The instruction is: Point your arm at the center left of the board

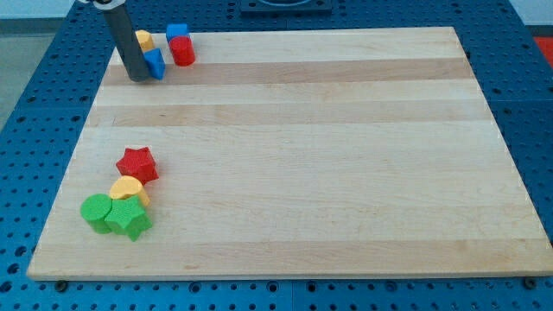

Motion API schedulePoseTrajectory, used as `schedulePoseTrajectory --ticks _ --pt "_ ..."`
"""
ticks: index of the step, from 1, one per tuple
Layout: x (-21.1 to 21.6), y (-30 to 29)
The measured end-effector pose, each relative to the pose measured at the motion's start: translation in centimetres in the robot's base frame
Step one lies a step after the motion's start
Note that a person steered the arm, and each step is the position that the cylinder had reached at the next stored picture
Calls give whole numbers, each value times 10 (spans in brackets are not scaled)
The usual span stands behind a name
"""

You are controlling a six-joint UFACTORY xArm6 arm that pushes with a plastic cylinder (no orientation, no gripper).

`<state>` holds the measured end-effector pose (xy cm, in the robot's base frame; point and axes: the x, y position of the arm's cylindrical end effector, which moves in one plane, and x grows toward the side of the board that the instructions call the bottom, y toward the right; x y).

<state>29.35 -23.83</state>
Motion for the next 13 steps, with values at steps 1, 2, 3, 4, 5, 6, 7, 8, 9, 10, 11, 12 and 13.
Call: schedulePoseTrajectory --ticks 1,2,3,4,5,6,7,8,9,10,11,12,13 --pt "-11 0" --pt "-12 0" --pt "-12 0" --pt "-12 -2" --pt "-12 -2" --pt "-8 -2" --pt "2 -2" --pt "16 -3" --pt "37 -6" --pt "63 -13" --pt "89 -21" --pt "102 -25" --pt "111 -27"
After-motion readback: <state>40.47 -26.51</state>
